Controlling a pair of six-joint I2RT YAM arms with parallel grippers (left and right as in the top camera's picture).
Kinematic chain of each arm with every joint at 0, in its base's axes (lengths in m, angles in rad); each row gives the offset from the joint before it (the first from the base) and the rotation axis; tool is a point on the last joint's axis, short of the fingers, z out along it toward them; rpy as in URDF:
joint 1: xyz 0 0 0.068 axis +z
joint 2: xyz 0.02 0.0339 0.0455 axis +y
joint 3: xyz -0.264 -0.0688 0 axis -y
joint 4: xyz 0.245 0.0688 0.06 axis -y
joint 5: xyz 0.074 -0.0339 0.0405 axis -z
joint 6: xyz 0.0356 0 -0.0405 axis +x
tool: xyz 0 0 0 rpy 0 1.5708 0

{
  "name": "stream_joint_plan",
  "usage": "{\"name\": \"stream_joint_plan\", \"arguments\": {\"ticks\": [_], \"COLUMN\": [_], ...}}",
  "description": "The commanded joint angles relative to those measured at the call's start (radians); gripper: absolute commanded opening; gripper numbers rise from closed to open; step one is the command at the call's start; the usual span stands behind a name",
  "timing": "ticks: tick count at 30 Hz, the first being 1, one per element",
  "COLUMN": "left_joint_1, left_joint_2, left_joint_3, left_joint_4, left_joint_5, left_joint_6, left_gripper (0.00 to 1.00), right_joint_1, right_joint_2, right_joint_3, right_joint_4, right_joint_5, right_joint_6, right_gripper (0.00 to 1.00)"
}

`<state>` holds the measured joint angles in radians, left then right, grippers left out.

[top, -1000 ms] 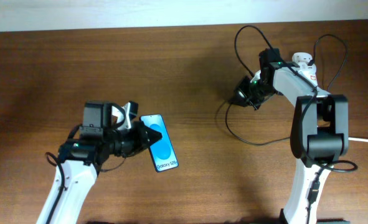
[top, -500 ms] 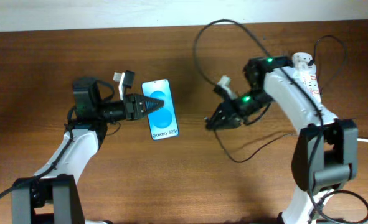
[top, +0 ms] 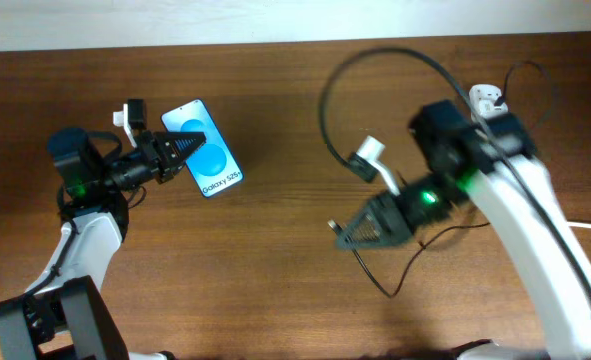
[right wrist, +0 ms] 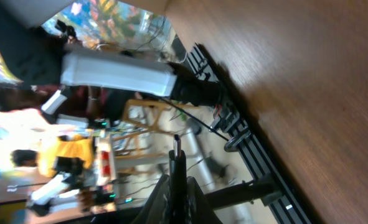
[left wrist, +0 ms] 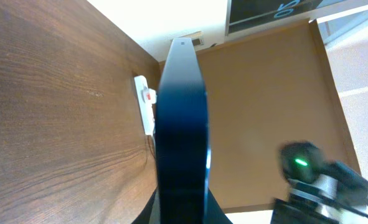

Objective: Plug charger to phone and switch on socket
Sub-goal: 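Bring the USB-C plug up to the phone's bottom port with the right gripper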

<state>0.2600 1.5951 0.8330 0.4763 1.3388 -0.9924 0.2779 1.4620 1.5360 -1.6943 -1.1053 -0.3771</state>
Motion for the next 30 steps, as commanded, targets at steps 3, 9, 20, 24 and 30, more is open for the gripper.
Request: {"name": "stream_joint_plan", "arguments": {"ticks": [3,9,20,24,30], "left_joint_1": [0.002,-0.087,-0.274,-0.283,-0.283], "left_joint_2": [-0.008,-0.008,-0.008,-0.008,-0.008], "left_joint_3": [0.013,0.013,0.013,0.013,0.013], "left_joint_4": [0.010,0.249,0.411,0.436,0.436], "left_joint_5": [0.040,0.014,-0.265,-0.235,-0.137], "left_joint_6": [-0.025,-0.229,-0.343,-0.400,-0.399], "left_gripper": [0.00,0.00,0.00,0.00,0.00], "right_joint_1": [0.003,0.003,0.115,0.142,0.142], "right_joint_2": [-0.346,-0.356,0.012,0.018,0.018], "right_joint_3": [-0.057,-0.457,-0.488,-0.488,-0.488], "right_joint_4": [0.182,0.691,1.273,1.463,1.500], "right_joint_5": [0.010,-0.167,-0.184,-0.089,-0.045], "right_joint_6": [0.254,0.494,0.738,0.874,0.892], "right_gripper": [0.04,0.04,0.04,0.04,0.04]}}
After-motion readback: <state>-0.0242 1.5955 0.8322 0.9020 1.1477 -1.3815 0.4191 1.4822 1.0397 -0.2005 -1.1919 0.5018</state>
